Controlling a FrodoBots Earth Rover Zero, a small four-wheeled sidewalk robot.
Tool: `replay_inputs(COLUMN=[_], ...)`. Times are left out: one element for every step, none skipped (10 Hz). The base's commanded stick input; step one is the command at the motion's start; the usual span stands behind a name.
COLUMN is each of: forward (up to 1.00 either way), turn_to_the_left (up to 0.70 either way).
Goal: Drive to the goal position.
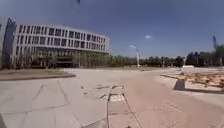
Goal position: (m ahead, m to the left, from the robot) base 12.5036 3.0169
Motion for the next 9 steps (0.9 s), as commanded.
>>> replay_inputs(forward=[0.7, 0.7, 0.7, 0.7, 0.7, 0.7, 0.7, 0.7, 0.7], turn_to_the_left=[0.36, 0.36, 0.2, 0.01, 0.01, 0.01, 0.01, 0.01, 0.01])
